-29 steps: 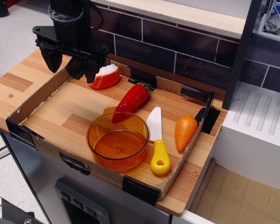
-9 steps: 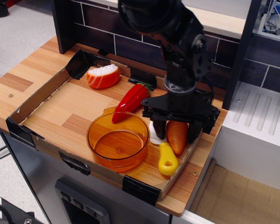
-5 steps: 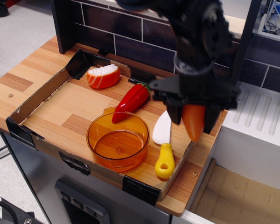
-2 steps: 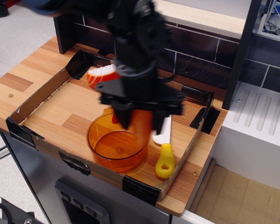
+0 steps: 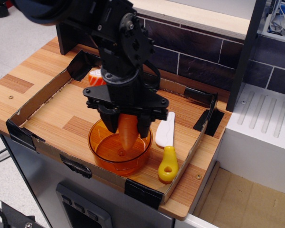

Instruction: Put carrot in pot

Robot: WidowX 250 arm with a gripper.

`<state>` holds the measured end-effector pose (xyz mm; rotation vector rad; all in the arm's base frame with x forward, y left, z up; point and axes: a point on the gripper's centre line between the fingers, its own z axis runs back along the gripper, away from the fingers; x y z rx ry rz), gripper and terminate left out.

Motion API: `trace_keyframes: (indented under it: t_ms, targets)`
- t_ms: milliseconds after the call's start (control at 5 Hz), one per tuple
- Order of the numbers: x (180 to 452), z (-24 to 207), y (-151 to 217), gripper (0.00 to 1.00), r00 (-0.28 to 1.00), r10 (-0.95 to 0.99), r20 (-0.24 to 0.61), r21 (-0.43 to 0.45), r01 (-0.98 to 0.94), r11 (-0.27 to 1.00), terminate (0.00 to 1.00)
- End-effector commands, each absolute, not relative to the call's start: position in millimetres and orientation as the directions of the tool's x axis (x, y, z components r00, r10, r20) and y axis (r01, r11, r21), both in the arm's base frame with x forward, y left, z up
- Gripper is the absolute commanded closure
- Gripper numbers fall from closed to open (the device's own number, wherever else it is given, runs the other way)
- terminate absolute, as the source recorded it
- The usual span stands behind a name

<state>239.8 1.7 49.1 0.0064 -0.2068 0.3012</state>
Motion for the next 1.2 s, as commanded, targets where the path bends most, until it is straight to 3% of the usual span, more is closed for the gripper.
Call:
trace_keyframes:
  t_ms: [0, 200, 600, 800, 1000]
  targets:
    - [240, 54, 3, 0.0, 0.937, 0.284, 0.205, -0.011, -0.288, 0.958, 0.0]
    - [239, 70, -1, 0.0, 0.934, 0.291, 0.208, -0.034, -0.29, 0.956, 0.0]
    - [244, 137, -8, 0.0, 0.912, 0.317, 0.262, -0.096, -0.302, 0.948, 0.0]
    - [244, 137, -8, 0.0, 0.912, 0.317, 0.262, -0.096, -0.302, 0.948, 0.0]
    - [244, 137, -8, 0.0, 0.912, 0.317, 0.262, -0.096, -0.302, 0.948, 1.0]
